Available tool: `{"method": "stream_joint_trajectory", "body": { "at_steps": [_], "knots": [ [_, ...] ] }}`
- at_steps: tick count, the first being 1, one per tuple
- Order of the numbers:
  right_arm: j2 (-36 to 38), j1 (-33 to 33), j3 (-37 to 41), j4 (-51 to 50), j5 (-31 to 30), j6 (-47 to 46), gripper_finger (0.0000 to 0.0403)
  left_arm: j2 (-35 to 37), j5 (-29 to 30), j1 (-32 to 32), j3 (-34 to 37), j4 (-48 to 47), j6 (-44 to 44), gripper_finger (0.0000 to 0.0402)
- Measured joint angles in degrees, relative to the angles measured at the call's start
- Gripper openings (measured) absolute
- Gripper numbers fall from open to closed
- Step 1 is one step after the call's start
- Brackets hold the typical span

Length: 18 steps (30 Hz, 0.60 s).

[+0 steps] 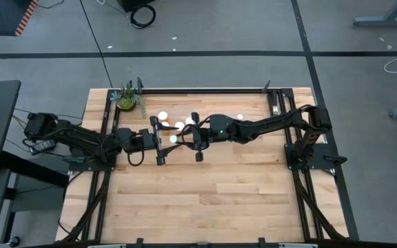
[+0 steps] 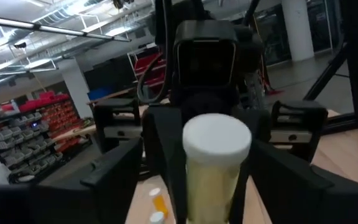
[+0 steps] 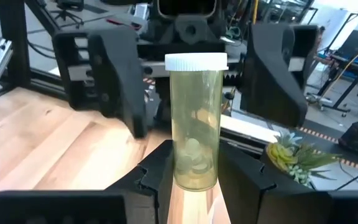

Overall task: Pick and place medicine bottles into bin by pill shape (circle, oval)
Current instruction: Remove the small yellow pill bottle from the right transparent bin

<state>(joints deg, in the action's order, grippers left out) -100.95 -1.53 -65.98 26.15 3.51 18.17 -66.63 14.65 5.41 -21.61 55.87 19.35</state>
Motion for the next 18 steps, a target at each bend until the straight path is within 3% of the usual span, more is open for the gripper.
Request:
{"method": "stream_joint_trajectory", "body": {
  "at_steps": [5,18],
  "knots": [
    [0.00,-0.32,-0.02,0.05,-0.04,-0.13,0.0123,0.02,0.13,0.00,0.02,-0.19,0.03,0.0309],
    [0.03,-0.32,-0.02,0.27,-0.70,0.02,0.0123,0.02,0.18,-0.02,0.13,-1.24,0.59,0.0269]
  ]
}}
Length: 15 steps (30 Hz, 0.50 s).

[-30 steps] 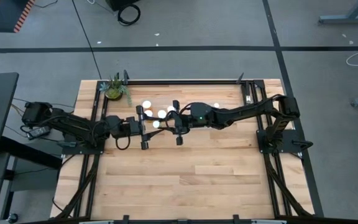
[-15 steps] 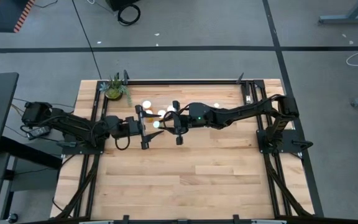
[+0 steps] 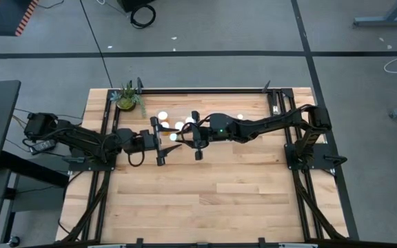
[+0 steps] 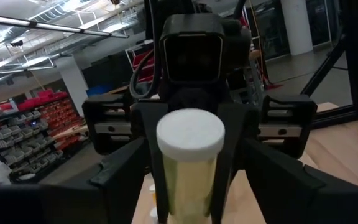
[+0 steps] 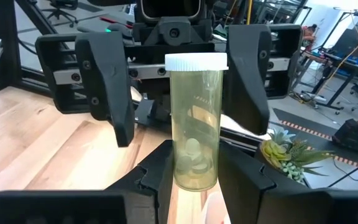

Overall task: Pick and place medicine bottles into bin by pill shape (circle, oval)
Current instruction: Remove the small yellow pill bottle from the right transparent bin

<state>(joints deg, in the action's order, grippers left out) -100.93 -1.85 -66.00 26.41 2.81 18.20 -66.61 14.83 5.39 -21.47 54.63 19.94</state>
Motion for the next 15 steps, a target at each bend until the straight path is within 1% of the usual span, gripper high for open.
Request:
{"method": "stream_joint_trajectory", "body": {
  "at_steps": [6,15],
  "knots": [
    [0.00,0.00,0.00,0.04,0.00,0.00,0.0123,0.00,0.04,0.00,0.00,-0.08,0.16,0.0237],
    [0.07,0.00,0.00,0.07,0.00,0.02,0.0123,0.00,0.11,0.00,0.02,0.41,0.26,0.0174]
  ]
}}
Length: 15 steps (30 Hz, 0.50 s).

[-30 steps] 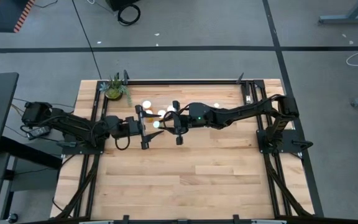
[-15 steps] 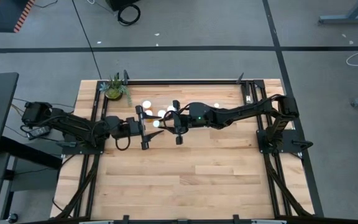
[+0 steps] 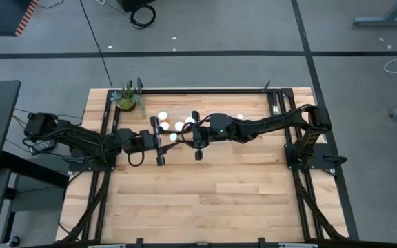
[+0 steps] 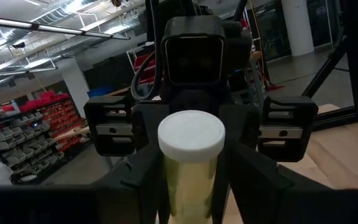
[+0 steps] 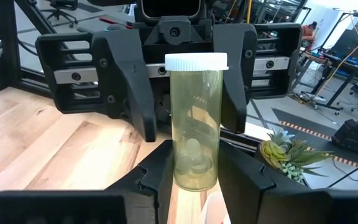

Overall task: Pick and place medicine bottles into bin by pill shape (circle, oval)
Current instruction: Remove the small yellow pill bottle from the right transparent bin

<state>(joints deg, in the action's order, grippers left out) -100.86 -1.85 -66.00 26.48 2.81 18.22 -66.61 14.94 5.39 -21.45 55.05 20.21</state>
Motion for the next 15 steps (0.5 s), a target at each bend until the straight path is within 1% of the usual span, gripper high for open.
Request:
{"method": "stream_joint_trajectory", "body": {
  "at_steps": [9,15],
  "knots": [
    [0.02,0.00,0.00,-0.02,0.00,0.03,0.0123,0.00,0.04,-0.02,0.00,0.01,0.02,0.0125],
    [0.02,0.00,0.00,-0.17,0.02,0.16,0.0123,0.00,0.04,-0.02,0.02,-0.04,-0.07,0.0113]
  ]
}}
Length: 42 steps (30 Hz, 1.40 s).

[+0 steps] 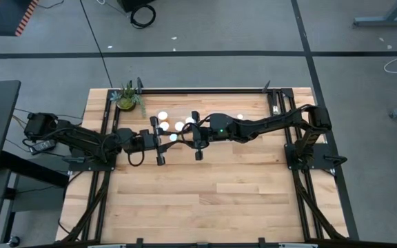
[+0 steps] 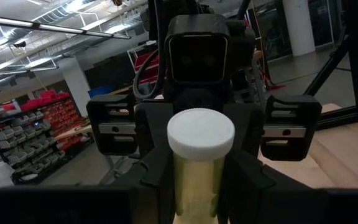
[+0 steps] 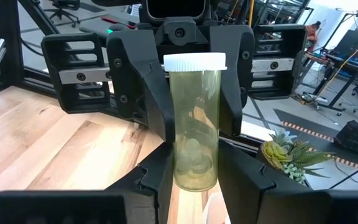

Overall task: Pick and place medicine bottles into bin by pill shape (circle, oval)
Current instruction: Remove the small yellow pill bottle from the right transparent bin

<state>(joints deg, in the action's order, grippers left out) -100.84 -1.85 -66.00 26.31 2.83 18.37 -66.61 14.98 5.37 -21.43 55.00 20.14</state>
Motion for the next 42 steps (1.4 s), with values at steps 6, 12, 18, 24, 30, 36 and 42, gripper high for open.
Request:
{"method": "stream_joint_trajectory", "body": {
  "at_steps": [6,12,18,24,30,36,42],
  "knots": [
    [0.00,0.00,-0.06,-0.34,-0.01,-0.61,0.0123,0.00,0.00,0.00,0.00,-0.15,0.01,0.0122],
    [0.04,0.00,-0.19,-2.19,-0.97,-0.59,0.0123,-0.02,-0.02,0.00,0.00,-0.89,-0.03,0.0114],
    [0.96,0.02,-0.28,-5.70,-2.74,-0.55,0.0123,-0.11,0.04,0.00,0.09,-1.51,-0.04,0.0121],
    [1.55,-0.08,0.13,-9.38,-3.49,-0.64,0.0161,0.03,-0.04,-0.01,0.07,-0.76,0.04,0.0115],
    [1.86,-0.45,-0.02,-9.76,-3.72,-0.90,0.0210,0.00,-0.02,-0.04,0.07,-0.87,0.07,0.0117],
    [3.54,-0.72,-0.75,-17.24,-8.04,-1.44,0.0234,0.00,0.94,-0.04,0.04,-2.12,0.09,0.0115],
    [3.96,-0.59,-3.15,-24.45,-8.04,-1.90,0.0236,0.00,5.55,-1.28,-0.02,-7.22,-0.26,0.0116]
  ]
}}
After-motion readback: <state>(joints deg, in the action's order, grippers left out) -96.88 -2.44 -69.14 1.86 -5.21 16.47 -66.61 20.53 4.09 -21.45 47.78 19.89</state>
